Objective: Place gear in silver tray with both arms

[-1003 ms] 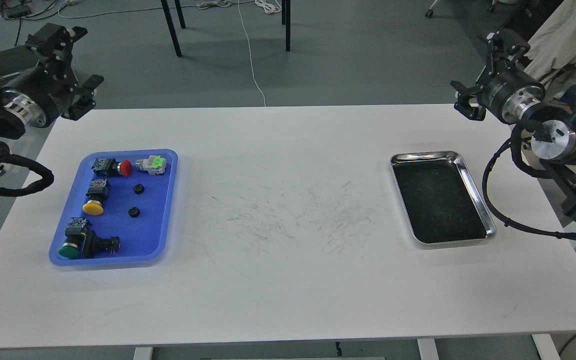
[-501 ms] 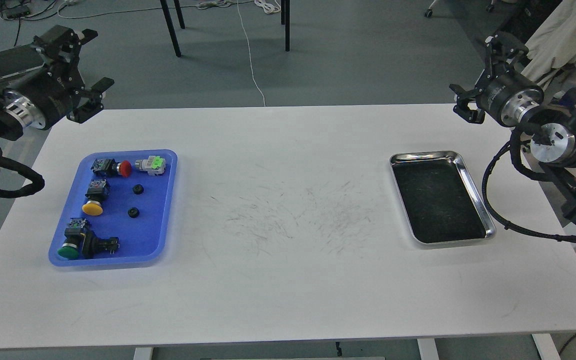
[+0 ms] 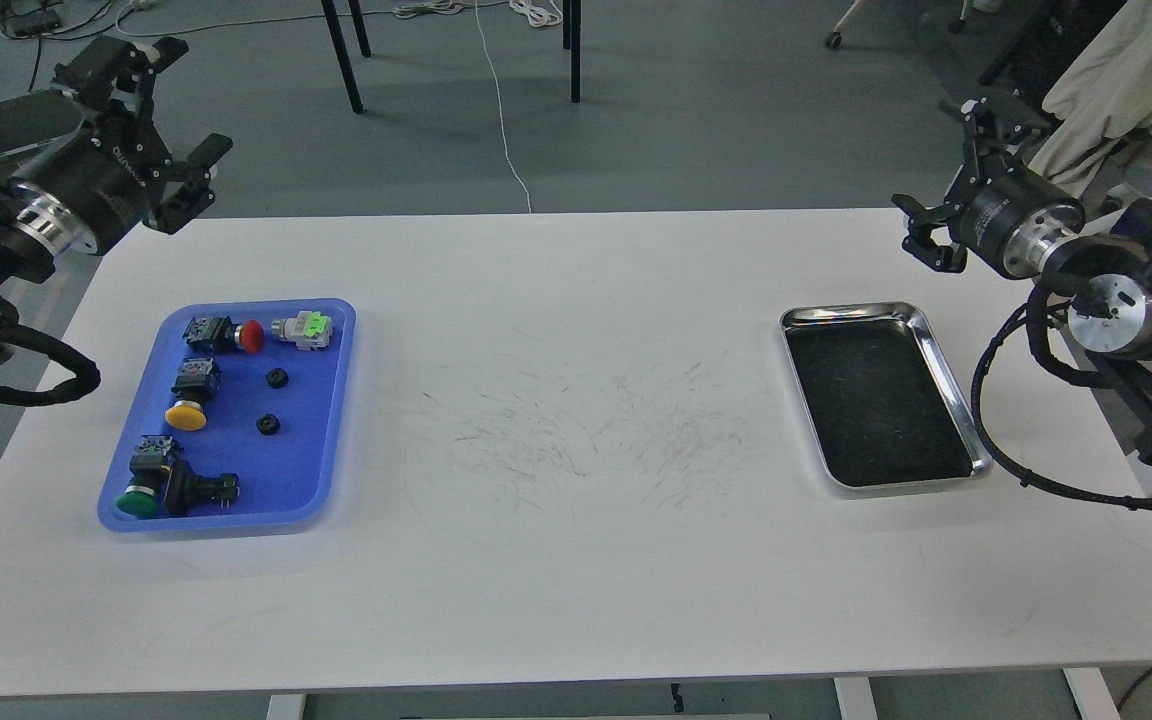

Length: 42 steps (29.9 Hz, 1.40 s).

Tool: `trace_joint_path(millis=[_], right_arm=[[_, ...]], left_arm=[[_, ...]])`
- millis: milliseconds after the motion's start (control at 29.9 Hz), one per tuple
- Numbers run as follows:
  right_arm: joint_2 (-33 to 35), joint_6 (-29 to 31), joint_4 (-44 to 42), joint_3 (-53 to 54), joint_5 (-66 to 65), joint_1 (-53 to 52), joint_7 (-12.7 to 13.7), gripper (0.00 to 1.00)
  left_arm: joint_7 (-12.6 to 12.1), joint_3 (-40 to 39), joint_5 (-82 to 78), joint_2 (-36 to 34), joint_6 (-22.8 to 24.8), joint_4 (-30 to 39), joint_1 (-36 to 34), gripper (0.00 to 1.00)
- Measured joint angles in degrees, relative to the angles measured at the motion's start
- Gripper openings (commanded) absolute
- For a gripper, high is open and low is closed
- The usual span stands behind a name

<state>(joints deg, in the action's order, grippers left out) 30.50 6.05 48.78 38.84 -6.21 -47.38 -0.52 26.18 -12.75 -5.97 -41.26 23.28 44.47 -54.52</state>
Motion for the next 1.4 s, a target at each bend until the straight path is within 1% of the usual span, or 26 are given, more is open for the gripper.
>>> trace_joint_path(millis=[301, 1404], right_arm=[[0.42, 0.02, 0.16, -0.05, -0.23, 0.75, 0.0, 0.99], [0.39, 0.24, 0.36, -1.66, -0.34, 0.77, 0.0, 0.99]], left_arm=[[0.43, 1.23, -1.86, 2.3, -0.22, -0.02, 0.41, 0.99], [0.36, 3.17, -3.94, 1.45, -0.96, 0.15, 1.05, 0.99]])
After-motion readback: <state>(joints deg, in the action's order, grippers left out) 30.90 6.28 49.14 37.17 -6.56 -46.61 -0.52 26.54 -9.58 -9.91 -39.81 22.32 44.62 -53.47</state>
